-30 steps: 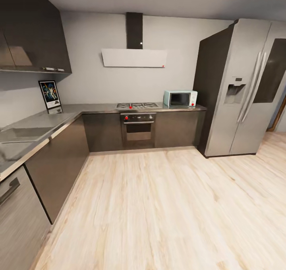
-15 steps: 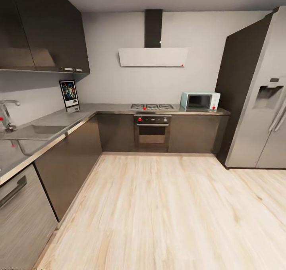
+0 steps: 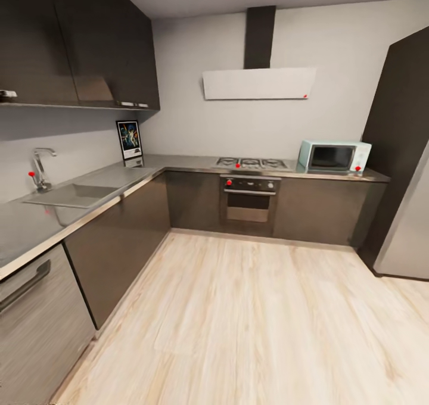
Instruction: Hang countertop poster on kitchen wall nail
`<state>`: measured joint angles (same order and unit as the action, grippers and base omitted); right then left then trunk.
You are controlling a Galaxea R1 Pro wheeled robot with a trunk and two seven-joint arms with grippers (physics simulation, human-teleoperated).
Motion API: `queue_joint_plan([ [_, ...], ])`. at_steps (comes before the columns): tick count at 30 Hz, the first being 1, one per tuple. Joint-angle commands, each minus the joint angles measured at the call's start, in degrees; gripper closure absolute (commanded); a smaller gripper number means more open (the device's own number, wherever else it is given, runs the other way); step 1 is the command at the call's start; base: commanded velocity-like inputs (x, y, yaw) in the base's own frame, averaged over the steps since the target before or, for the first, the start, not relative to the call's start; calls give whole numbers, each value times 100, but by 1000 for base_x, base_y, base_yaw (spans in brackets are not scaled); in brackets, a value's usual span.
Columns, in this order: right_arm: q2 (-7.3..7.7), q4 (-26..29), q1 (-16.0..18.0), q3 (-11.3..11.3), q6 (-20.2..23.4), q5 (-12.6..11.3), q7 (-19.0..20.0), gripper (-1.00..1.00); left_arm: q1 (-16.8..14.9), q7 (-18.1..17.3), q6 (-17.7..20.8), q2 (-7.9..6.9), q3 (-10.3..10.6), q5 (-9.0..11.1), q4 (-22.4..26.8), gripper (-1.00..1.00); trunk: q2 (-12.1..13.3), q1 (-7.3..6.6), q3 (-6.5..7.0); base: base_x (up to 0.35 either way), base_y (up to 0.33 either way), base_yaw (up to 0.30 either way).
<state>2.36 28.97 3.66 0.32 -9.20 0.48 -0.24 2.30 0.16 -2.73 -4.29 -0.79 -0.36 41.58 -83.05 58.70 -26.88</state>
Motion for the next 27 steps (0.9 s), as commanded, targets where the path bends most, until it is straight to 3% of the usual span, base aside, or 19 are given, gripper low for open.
queue_joint_plan([
  [1, 1, -5, 3, 3, -19, 5, -3, -100, 1, 2, -8, -3, -7, -4, 8, -100, -2, 3, -5, 253, -248, 291],
  [12, 10, -3, 3, 11, -15, 6, 2, -100, 0, 2, -8, -10, -8, 0, 8, -100, -2, 3, -5, 253, -248, 267],
  [27, 15, -13, 3, 21, -11, 14, 6, -100, 2, 7, -8, -11, -8, -3, 8, -100, -2, 3, -5, 253, -248, 29],
])
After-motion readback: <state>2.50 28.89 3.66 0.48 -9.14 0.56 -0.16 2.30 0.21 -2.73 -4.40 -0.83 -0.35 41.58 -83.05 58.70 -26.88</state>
